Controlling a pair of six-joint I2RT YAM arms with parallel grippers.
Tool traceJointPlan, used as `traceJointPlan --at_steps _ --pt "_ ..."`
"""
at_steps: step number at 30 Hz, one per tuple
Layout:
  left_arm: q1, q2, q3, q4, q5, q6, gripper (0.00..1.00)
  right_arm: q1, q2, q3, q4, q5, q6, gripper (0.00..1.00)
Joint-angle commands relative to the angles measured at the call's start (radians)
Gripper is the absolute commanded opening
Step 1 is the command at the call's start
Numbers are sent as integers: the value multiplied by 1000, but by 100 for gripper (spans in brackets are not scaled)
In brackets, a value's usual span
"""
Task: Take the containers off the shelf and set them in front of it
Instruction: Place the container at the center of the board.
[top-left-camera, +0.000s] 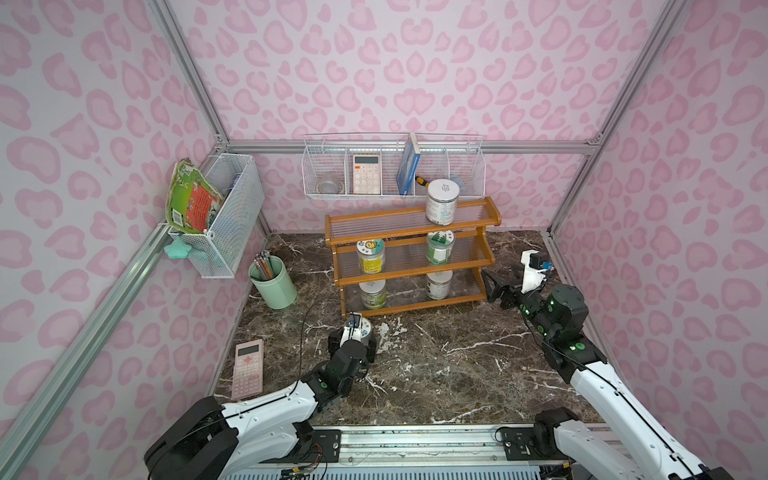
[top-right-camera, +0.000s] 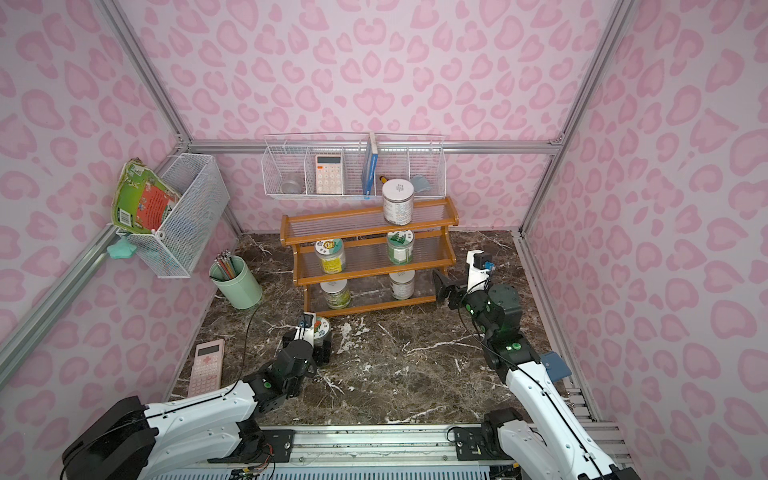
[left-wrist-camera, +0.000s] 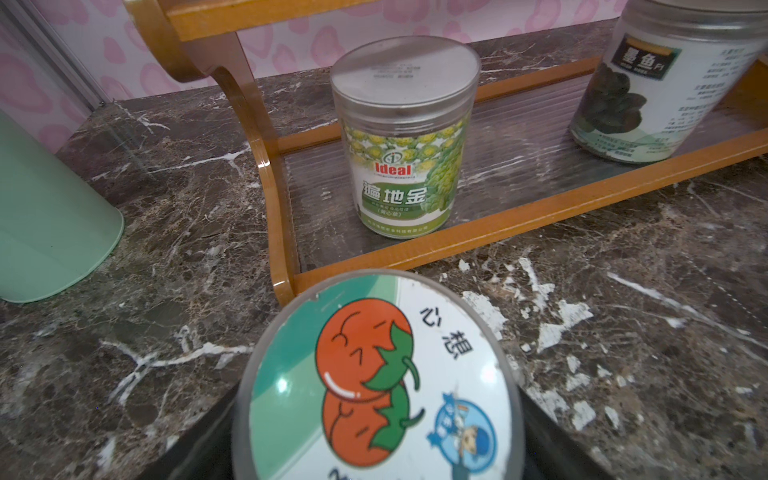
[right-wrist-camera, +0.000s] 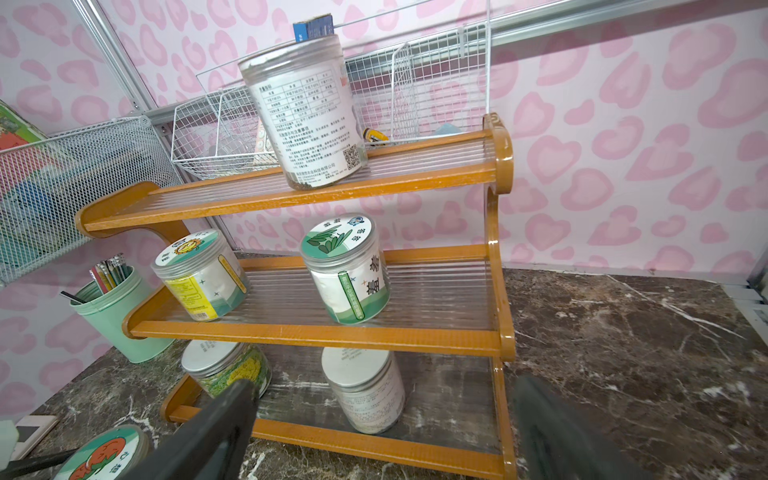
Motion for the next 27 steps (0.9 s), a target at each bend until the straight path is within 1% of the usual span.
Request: traceJointPlan --at_steps 1,6,11,15,22,27 --pt "5 38 16 82 -30 -3 64 1 1 7 30 4 -9 99" --pt "9 107 29 117 -39 -15 67 0 -1 11 22 3 -13 99" --pt "9 128 28 101 -65 -64 77 1 -11 7 10 5 -22 99" --pt "8 84 35 52 -73 -76 82 0 -17 2 7 10 -26 99" --pt "7 -28 76 -81 -82 -56 99 1 -6 1 20 4 -7 99" --pt "7 -63 71 -136 -87 -64 99 1 -4 6 20 0 -1 99"
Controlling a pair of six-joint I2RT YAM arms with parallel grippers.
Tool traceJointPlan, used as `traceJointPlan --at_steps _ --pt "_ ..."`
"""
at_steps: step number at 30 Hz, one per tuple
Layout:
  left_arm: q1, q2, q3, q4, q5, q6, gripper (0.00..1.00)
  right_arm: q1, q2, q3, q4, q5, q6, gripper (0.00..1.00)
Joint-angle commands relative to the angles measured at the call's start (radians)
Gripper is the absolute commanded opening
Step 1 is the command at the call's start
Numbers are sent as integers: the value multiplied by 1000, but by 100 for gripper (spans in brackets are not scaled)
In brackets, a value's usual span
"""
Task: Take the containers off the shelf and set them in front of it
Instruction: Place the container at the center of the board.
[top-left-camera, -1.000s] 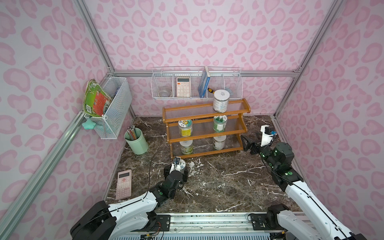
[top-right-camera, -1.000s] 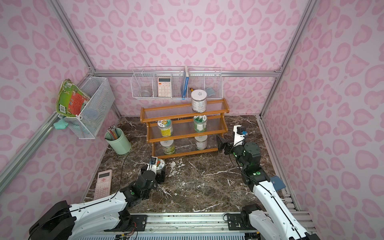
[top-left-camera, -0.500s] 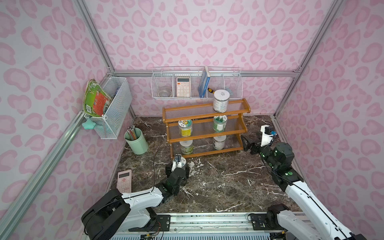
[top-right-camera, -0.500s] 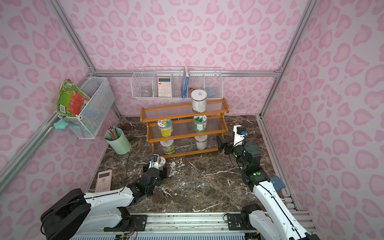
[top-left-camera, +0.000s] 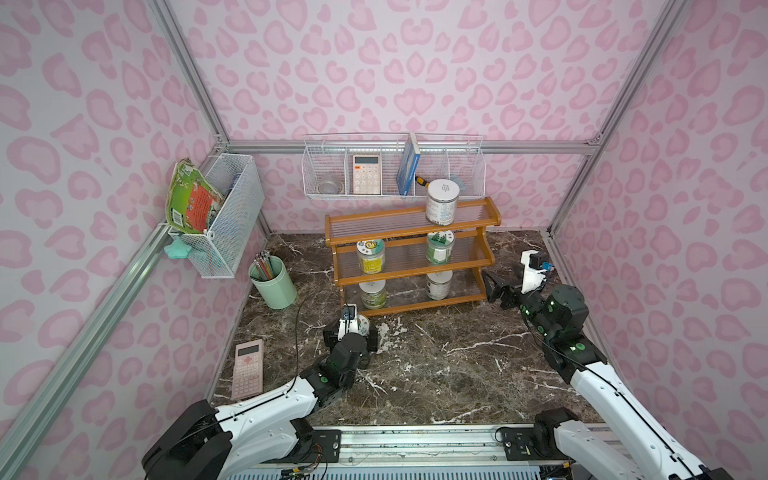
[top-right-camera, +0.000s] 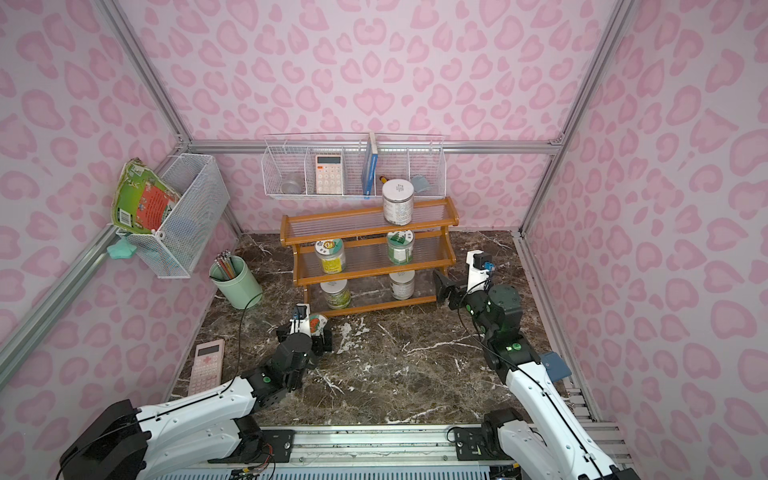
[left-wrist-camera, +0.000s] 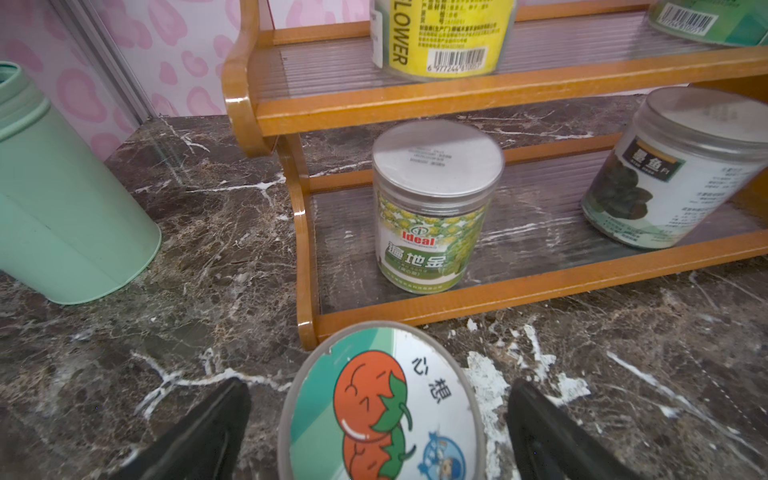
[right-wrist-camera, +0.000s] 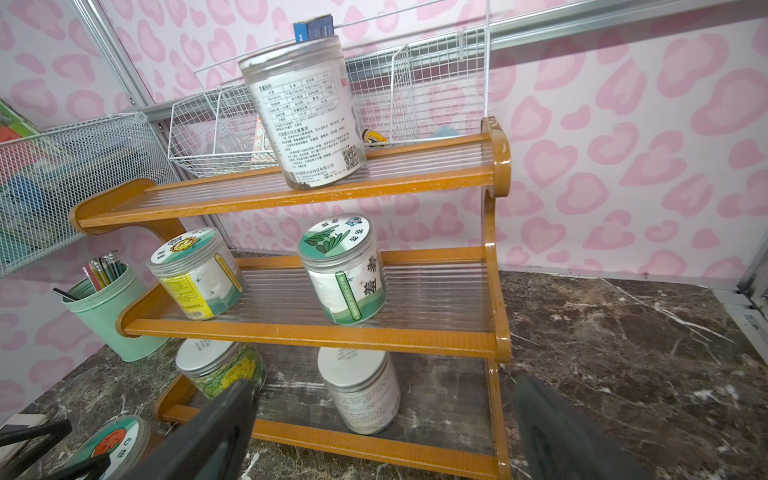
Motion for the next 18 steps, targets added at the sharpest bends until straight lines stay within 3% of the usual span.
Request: traceJointPlan --at_steps 1,9,18 --pt "1 -14 -1 -70 -18 -18 99 1 -4 8 20 -3 13 99" --pt "-8 -122 75 -182 -11 40 99 0 61 122 -16 -50 -24 99" --pt "-5 -180 282 -425 84 115 100 0 293 484 -171 -238 -159 99"
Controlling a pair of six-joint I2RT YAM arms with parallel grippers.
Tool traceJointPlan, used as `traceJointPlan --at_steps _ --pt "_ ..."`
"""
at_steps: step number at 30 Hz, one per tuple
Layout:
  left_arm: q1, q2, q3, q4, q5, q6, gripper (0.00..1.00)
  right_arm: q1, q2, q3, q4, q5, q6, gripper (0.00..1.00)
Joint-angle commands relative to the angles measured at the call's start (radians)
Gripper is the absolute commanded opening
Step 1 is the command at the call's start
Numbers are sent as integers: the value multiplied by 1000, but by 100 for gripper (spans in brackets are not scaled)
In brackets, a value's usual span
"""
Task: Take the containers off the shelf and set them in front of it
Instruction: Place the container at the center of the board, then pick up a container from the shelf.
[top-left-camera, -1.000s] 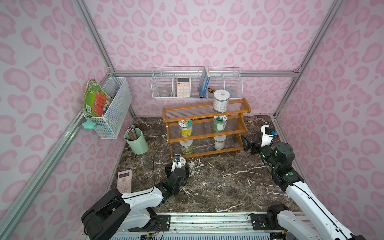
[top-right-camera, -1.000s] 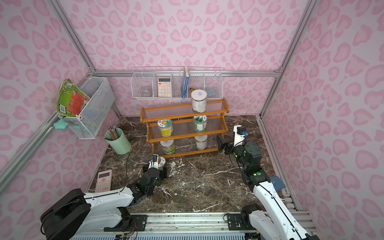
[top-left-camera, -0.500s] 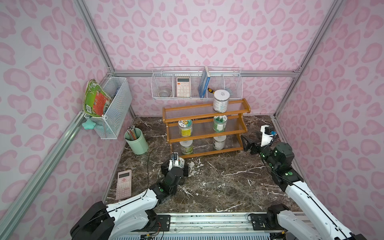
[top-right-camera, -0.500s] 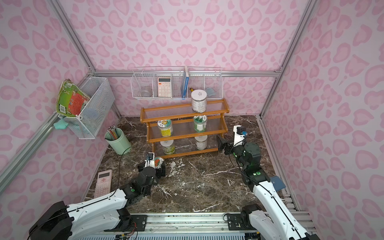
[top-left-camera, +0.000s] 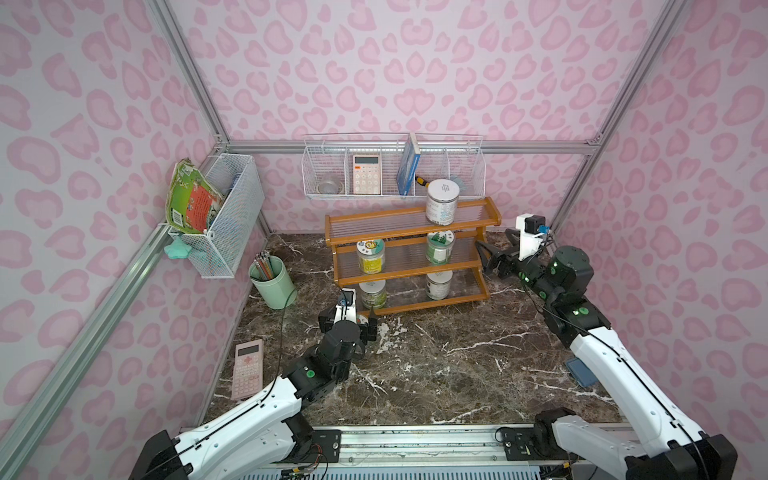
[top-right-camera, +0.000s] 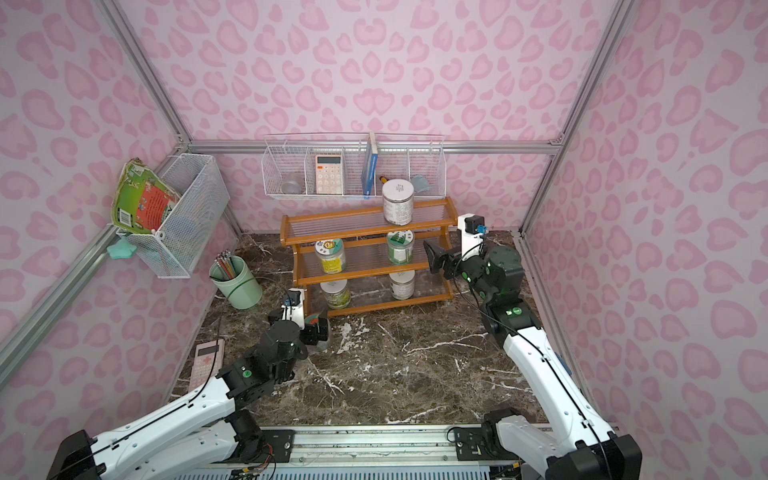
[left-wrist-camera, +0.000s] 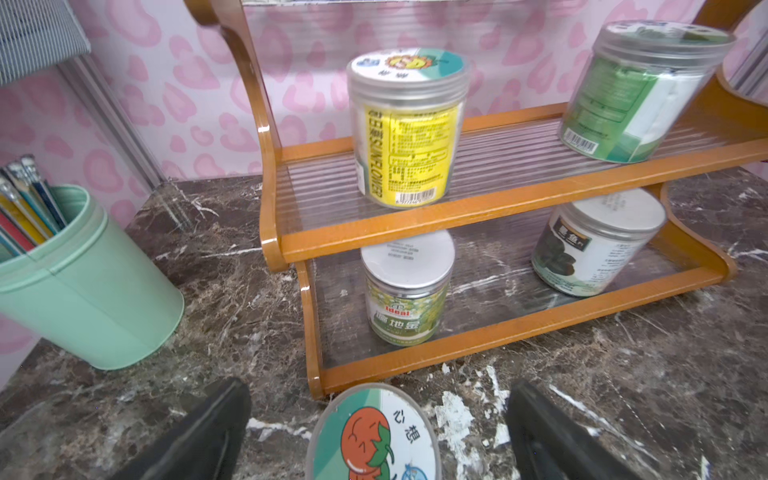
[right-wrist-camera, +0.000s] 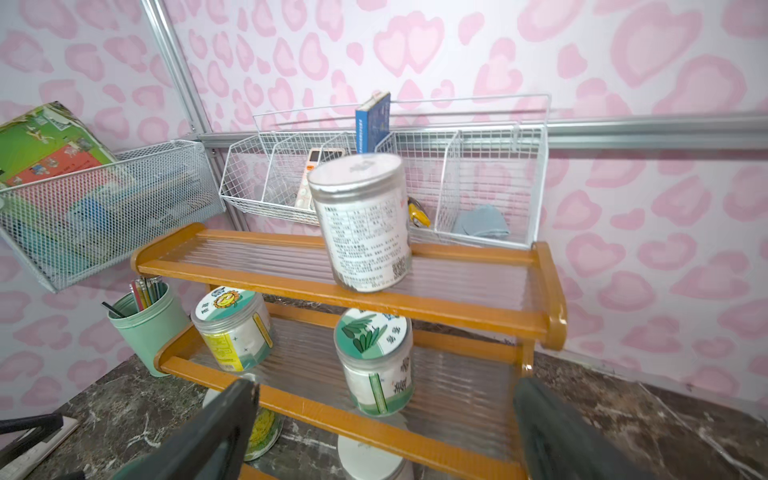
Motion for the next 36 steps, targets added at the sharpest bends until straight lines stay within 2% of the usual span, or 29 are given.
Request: traceJointPlan --at_steps 1,4,9,14,18,25,36 --pt "7 -12 63 -155 41 8 99 1 73 107 -76 -115 -75 99" --pt "28 -23 116 -249 126 4 99 5 143 194 -105 -168 -105 99" --pt "92 -98 154 -319 271 -21 99 12 247 310 -129 -182 -136 99" --pt "204 -166 209 -393 425 -39 99 25 334 418 -128 -124 -159 99" --pt "289 -157 244 -433 545 -43 99 29 404 488 -116 -121 -155 99" --pt "334 -132 234 -397 608 -62 99 49 516 600 -126 -111 -158 99" --pt "339 -154 219 -393 597 -73 99 57 628 690 -127 -123 -136 99"
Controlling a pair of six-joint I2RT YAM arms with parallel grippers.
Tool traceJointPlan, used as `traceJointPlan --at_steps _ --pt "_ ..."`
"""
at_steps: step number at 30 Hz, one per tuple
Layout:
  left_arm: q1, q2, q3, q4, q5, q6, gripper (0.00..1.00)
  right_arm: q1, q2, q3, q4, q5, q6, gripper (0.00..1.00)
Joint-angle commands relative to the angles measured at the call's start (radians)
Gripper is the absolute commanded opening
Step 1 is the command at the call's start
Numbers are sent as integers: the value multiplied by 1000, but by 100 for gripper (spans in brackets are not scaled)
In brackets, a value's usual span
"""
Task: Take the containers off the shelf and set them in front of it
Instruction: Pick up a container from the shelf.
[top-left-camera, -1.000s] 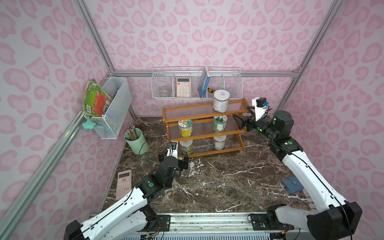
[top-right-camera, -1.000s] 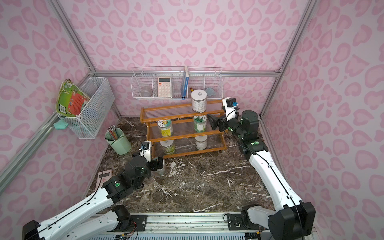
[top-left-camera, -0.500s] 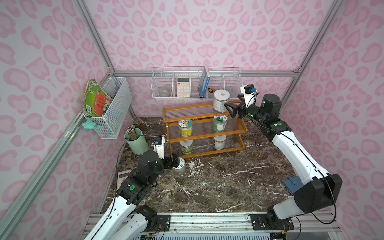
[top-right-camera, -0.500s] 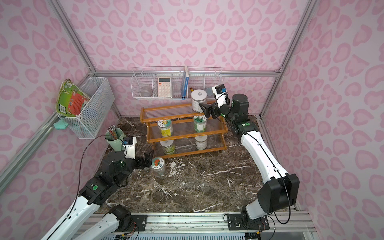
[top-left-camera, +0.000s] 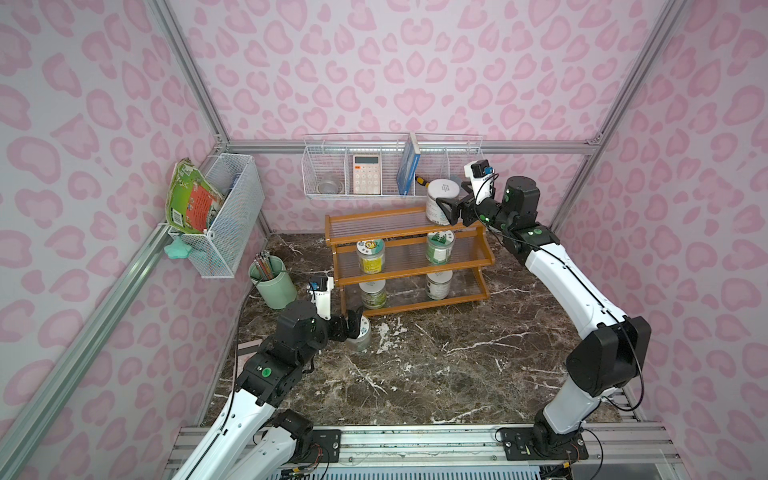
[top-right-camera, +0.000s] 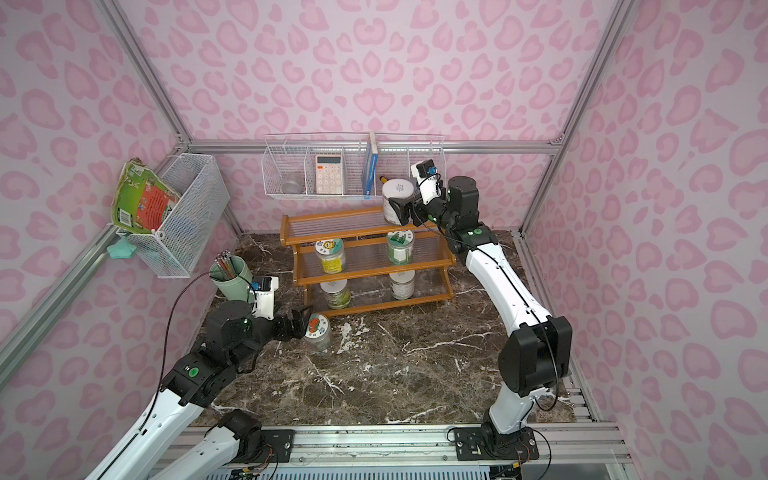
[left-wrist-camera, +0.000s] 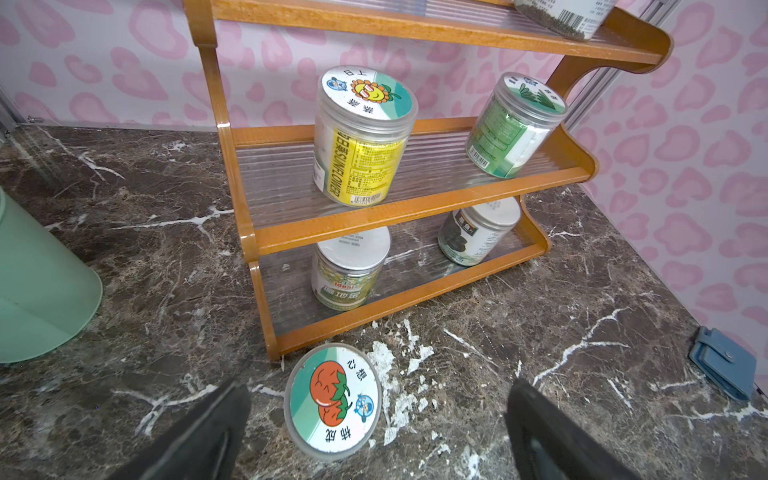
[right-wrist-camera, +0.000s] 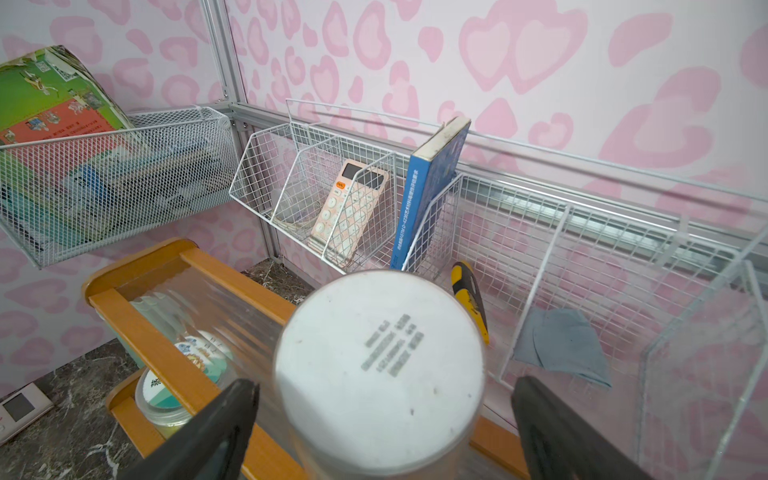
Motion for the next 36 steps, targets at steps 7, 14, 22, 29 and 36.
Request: traceJointPlan --at_steps 7,14,22,29,36 --pt "2 5 0 10 8 -7 99 4 81 63 23 -24 23 99" --pt "3 7 -3 10 16 -12 99 6 126 100 20 -14 27 99" --pt "3 9 -3 10 19 -13 99 4 118 82 37 -14 30 76" --pt "3 15 1 3 10 -17 99 5 33 11 72 -16 30 74" --pt "4 32 15 -18 -6 -17 99 11 -170 -207 127 -24 41 74"
